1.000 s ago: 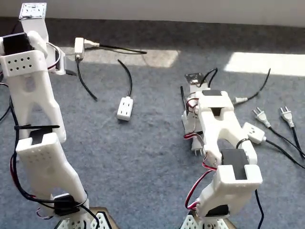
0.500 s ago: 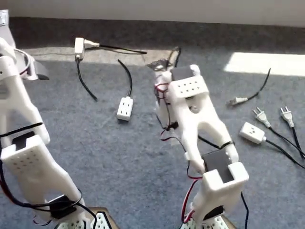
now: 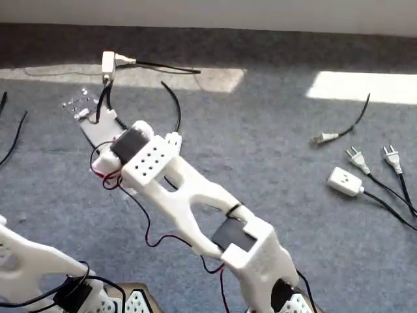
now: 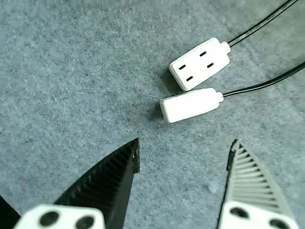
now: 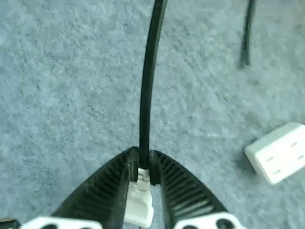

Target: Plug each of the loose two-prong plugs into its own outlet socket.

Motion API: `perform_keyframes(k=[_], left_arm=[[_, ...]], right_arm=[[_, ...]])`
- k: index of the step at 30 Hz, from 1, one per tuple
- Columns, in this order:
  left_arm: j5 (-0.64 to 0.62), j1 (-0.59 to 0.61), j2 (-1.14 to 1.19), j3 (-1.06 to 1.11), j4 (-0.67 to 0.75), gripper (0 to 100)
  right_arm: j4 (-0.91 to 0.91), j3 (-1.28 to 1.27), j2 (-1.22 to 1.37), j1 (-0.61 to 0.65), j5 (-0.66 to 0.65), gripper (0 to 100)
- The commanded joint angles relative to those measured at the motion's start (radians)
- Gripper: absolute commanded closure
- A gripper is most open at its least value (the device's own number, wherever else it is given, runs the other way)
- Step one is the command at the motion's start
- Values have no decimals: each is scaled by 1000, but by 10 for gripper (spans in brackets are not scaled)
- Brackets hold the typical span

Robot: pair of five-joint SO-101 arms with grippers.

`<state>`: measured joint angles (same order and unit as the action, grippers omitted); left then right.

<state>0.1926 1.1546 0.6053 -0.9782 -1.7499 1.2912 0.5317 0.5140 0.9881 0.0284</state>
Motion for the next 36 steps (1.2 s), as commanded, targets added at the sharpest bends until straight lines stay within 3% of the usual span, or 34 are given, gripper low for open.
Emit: perform_keyframes(k=[1, 5, 12, 16, 20, 28, 36], left_arm=[[95, 50, 54, -35, 55, 701], [97, 51, 90, -35, 69, 700], [63, -42, 61, -8, -26, 701], [-72, -107, -38, 156, -26, 701], [-87, -239, -211, 461, -26, 701], [-135, -542, -510, 981, -25, 701], [-199, -748, -510, 1185, -25, 701]], right_arm=[[-77, 44, 61, 74, 17, 899], [-74, 108, 74, 116, 80, 792], [193, 573, 71, 116, -21, 791], [384, 908, 47, 114, -114, 791], [475, 1127, -7, 65, -132, 793], [475, 974, -225, -265, -114, 793], [472, 414, -591, -562, -120, 793]])
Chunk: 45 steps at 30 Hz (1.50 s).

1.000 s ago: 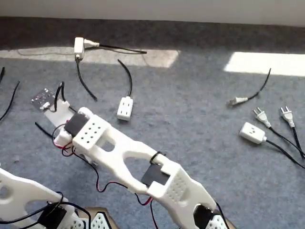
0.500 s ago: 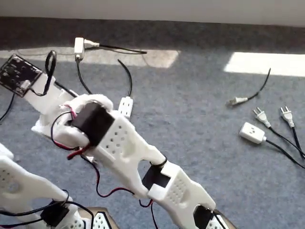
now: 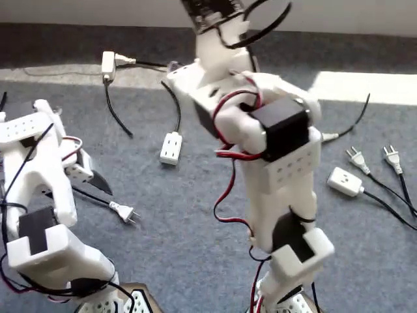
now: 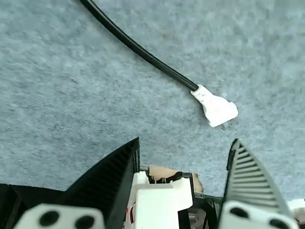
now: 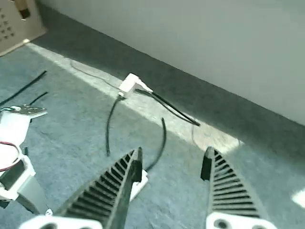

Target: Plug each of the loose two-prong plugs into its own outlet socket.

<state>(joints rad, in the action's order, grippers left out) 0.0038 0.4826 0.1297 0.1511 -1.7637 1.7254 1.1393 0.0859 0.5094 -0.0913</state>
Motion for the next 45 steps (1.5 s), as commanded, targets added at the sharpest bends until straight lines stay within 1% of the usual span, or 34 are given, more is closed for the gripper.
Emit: perform_keyframes(k=[1, 3, 5, 7, 9, 12, 15, 18, 20, 24, 27, 31, 34, 38, 45], left_arm=[[-11, -85, -33, 71, -11, 701], [-28, -99, -33, 94, -11, 701], [-98, -122, -33, 91, -6, 701], [-183, -154, -38, 85, 29, 701], [-241, -205, -38, 85, 44, 701], [-287, -283, -33, 90, 64, 701], [-334, -320, -33, 134, 140, 701], [-391, -349, -33, 232, 288, 701], [-440, -360, -42, 275, 347, 701], [-551, -357, -38, 285, 353, 701], [-611, -357, -35, 286, 351, 701], [-715, -378, -31, 288, 359, 701], [-740, -392, -30, 312, 404, 701], [-736, -381, -30, 367, 466, 701], [-718, -315, -30, 384, 465, 701]], right_arm=[[38, -274, -209, -102, -2, 793], [35, -424, -291, -120, -2, 793], [33, -561, -355, -122, -2, 793], [33, -671, -404, -122, -3, 793], [33, -759, -441, -122, -3, 793], [-4, -842, -496, -120, -64, 793], [-54, -891, -544, -119, -94, 793], [-94, -924, -575, -119, -94, 793], [-105, -941, -585, -119, -98, 793], [-102, -957, -588, -119, -100, 793], [-102, -957, -591, -119, -100, 793], [-99, -958, -591, -119, -94, 793], [-99, -958, -591, -119, -94, 793], [-99, -960, -582, -119, -94, 793], [-99, -960, -584, -120, -94, 793]])
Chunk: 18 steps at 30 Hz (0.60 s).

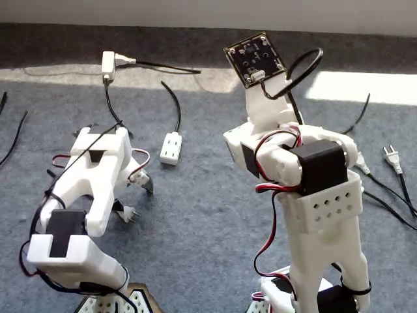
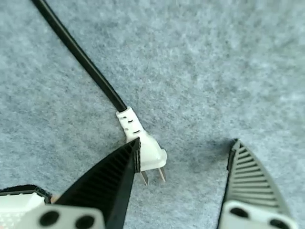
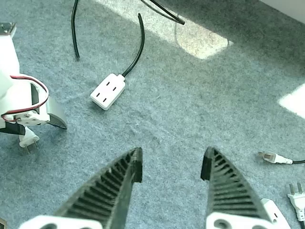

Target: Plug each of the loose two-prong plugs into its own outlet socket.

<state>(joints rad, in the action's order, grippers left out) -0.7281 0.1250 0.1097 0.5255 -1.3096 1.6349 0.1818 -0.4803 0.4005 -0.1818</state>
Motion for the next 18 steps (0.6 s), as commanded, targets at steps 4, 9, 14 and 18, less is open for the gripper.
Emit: perform_keyframes(k=[4, 9, 14, 18], left_arm=[[107, 85, -10, 13, 9, 701], [173, 105, -10, 59, 18, 701], [199, 104, -10, 73, 18, 701], [241, 101, -10, 87, 20, 702]], right_arm=[[-13, -2, -16, -10, -3, 793], [-8, -2, -16, -13, -3, 793], [-7, -2, -18, -15, -3, 793], [-7, -2, -24, -15, -3, 793]])
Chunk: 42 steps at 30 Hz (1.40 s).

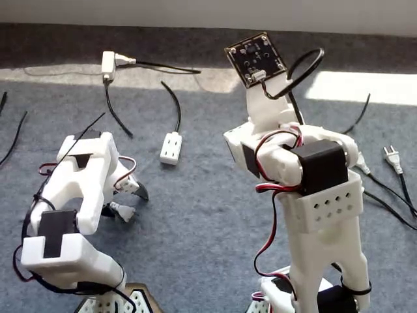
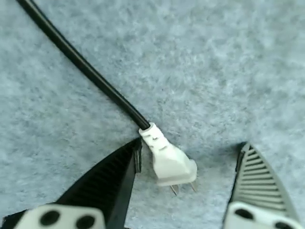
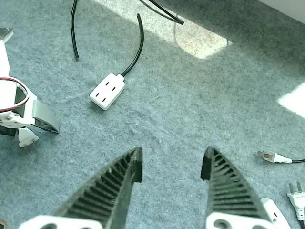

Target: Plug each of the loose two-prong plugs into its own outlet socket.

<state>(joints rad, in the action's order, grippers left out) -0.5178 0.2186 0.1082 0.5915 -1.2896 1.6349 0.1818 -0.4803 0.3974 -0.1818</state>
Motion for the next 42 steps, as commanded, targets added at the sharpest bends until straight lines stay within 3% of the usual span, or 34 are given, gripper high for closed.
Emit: perform_keyframes(k=[1, 7, 14, 24, 34, 42], left_arm=[[31, 5, -8, 22, 0, 702], [97, 4, -8, 25, -6, 713], [126, 4, -8, 25, 34, 1000], [147, 33, -12, -90, 64, 994], [651, 234, -10, -433, 92, 994], [1143, 315, 70, -381, 296, 993]], right_arm=[[-7, -2, -24, -12, -3, 793], [-7, -2, -18, -12, -3, 793], [-7, -2, -22, -12, -3, 793], [38, -2, -24, -12, -3, 793], [70, -2, -25, -12, -3, 793], [104, -2, -25, -12, -3, 793]])
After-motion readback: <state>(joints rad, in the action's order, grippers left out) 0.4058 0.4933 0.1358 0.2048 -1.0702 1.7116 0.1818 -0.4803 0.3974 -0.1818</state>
